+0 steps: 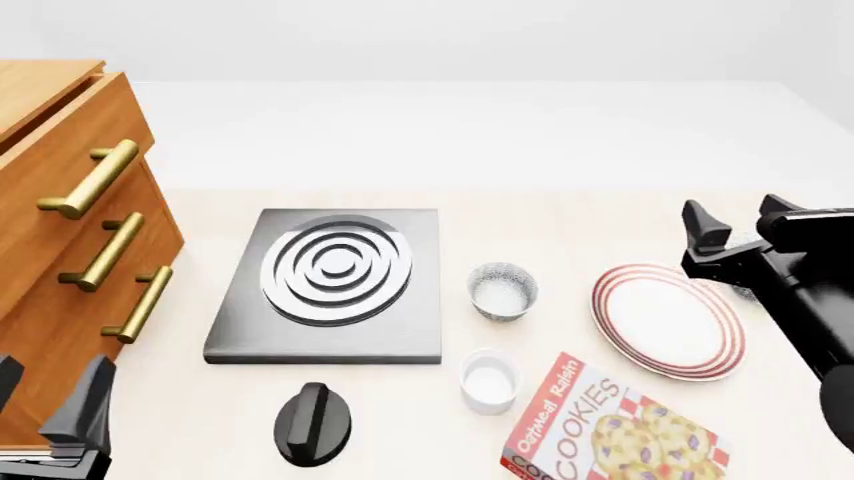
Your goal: Pick the akita bowl next to the plate and place it on the plate.
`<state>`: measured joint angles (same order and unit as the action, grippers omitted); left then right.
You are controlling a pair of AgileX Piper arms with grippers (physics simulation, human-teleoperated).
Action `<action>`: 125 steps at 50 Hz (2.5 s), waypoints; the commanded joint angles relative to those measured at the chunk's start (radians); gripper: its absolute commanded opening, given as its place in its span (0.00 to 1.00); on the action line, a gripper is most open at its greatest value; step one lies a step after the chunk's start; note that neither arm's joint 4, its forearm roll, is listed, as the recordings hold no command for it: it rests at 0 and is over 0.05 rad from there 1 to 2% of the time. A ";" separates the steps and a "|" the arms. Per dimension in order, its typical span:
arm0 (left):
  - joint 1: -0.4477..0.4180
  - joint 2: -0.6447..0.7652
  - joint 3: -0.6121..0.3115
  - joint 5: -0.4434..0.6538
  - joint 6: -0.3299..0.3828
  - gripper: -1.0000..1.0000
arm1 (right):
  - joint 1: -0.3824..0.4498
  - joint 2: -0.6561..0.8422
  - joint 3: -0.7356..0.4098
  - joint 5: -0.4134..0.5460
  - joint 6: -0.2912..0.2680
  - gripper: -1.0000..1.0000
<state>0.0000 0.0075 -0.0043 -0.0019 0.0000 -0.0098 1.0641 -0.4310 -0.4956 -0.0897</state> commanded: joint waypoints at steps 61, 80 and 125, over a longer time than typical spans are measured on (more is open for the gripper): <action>0.000 0.000 0.000 0.000 0.000 1.00 | -0.086 0.261 -0.204 0.037 -0.001 1.00; 0.000 0.000 0.000 0.000 0.000 1.00 | -0.131 0.305 -0.244 0.052 0.023 1.00; 0.000 0.000 0.000 0.000 0.000 1.00 | -0.235 0.393 -0.327 0.070 0.046 1.00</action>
<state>0.0000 0.0075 -0.0043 -0.0019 0.0000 -0.2226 1.4274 -0.7378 -0.4236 -0.0428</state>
